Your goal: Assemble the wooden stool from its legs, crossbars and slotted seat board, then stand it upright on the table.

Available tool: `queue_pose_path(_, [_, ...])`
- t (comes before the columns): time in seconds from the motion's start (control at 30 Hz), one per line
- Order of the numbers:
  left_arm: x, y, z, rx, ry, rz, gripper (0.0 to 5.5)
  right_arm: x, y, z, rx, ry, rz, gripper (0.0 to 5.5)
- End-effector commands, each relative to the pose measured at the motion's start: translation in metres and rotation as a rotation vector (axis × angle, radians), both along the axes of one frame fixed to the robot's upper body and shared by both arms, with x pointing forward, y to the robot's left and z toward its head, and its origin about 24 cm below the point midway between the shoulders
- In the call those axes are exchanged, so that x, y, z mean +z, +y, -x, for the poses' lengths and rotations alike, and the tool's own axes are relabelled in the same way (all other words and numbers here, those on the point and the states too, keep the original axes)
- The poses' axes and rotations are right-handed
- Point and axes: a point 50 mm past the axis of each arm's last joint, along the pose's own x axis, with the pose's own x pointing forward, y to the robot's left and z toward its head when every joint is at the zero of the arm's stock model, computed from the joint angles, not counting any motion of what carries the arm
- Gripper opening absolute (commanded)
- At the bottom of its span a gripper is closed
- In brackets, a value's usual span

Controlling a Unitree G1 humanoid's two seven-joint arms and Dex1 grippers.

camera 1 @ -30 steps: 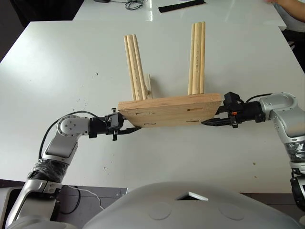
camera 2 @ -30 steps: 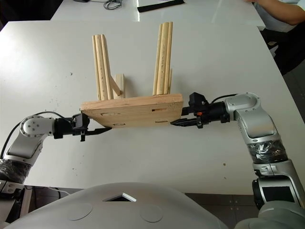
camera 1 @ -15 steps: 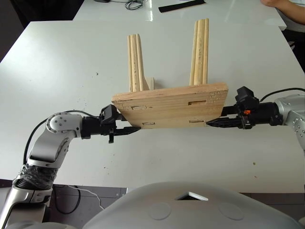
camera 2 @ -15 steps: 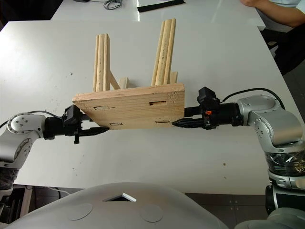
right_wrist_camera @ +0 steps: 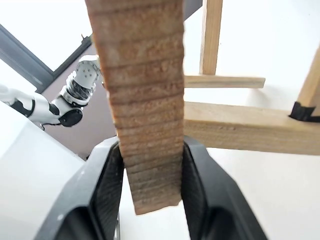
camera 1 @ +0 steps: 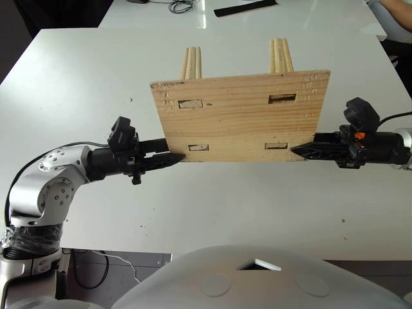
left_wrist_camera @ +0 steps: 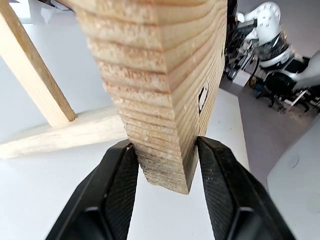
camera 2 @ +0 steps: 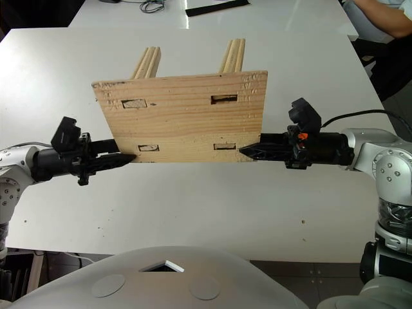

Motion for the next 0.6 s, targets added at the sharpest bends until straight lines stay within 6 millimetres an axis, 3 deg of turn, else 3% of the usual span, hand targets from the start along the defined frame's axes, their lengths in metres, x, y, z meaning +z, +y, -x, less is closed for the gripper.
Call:
queue_pose_path(0.03, [0.058,-0.043,0.007,-0.05,-0.078,0.289,1.78,0.031,0.041,0.018,0.195,0.093,-0.325,1.49])
queue_pose_path(0.3, [0.078,-0.052,0.021,0.064,0.113,0.572,1.76,0.032,0.048,0.025,0.078,0.102,-0.452,1.41])
queue_pose_path(0.47, [0.079,-0.063,0.029,0.206,0.188,0.703,1.54,0.032,0.065,0.016,-0.192,0.048,-0.618,1.35])
queue_pose_path(0.6, [0.08,-0.071,0.035,0.289,0.243,0.765,1.39,0.049,0.086,0.014,-0.445,0.083,-0.789,1.35])
